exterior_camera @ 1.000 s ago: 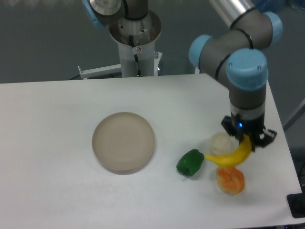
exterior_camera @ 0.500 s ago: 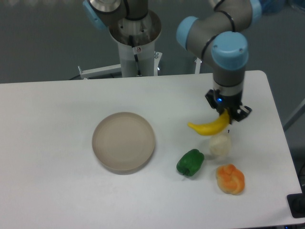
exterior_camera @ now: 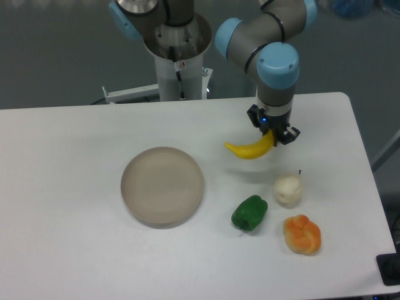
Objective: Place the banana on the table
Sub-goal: 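Lower the banana onto the table beside the green pepper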
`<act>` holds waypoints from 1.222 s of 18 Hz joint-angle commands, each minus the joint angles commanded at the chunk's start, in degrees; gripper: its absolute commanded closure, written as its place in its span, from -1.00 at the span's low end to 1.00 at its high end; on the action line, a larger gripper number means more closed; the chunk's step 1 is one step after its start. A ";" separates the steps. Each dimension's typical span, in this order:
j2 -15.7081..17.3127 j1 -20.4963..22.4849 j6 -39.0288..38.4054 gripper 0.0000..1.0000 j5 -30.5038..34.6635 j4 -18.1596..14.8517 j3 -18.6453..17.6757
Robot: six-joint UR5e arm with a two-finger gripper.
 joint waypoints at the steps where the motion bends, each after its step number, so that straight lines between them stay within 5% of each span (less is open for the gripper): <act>1: -0.26 -0.17 -0.18 0.38 -0.70 0.70 -0.36; 22: -9.23 0.26 -1.23 0.38 -1.24 4.75 1.92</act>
